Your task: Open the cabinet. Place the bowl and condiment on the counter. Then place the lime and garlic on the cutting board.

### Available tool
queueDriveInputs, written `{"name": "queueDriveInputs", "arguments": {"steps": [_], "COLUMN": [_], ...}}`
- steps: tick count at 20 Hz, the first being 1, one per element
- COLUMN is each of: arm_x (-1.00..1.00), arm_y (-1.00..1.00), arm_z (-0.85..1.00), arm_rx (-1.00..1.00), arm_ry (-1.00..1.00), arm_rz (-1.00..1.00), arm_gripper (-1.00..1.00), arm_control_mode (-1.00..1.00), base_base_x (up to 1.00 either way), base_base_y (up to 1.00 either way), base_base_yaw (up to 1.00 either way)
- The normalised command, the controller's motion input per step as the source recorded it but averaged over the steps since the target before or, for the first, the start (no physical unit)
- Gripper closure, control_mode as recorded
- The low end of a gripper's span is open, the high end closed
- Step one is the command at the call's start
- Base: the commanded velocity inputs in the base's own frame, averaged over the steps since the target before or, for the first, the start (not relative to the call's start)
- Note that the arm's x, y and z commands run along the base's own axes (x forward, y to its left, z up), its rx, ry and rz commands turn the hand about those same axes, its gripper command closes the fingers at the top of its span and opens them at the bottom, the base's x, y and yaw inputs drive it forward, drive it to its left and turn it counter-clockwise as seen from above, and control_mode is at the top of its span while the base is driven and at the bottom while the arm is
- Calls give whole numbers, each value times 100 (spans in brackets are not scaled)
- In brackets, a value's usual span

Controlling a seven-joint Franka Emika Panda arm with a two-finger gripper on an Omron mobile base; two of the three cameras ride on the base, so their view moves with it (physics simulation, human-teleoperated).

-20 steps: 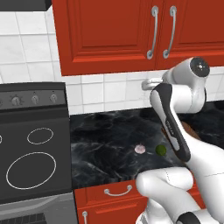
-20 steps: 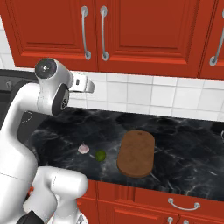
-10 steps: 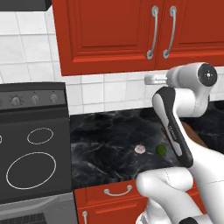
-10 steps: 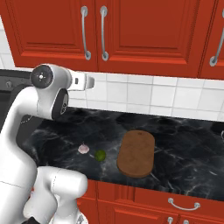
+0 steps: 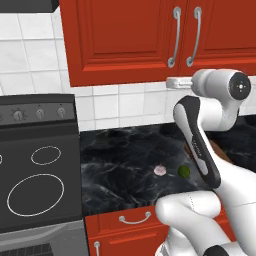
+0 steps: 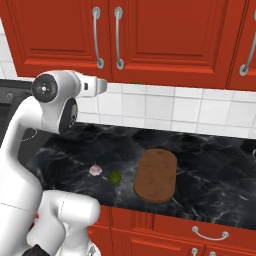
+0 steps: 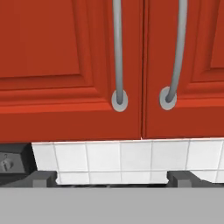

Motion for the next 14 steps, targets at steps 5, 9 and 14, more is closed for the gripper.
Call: {"name": "queueDriveInputs", "arguments": {"steps": [5,9,14], "arm_x": [0,0,0], "arm_y": [0,-1,-1], "arm_z": [36,19,2], "arm_rx": [0,0,1], "arm_ry": [0,-2,-5], "arm_rz": [0,0,0], "arm_gripper": [-100,-100,-100], "arm_control_mode": [-100,-100,-100], "base_base_x": [0,0,0], "base_base_y": [0,0,0], "base_base_yaw": [0,0,0]}}
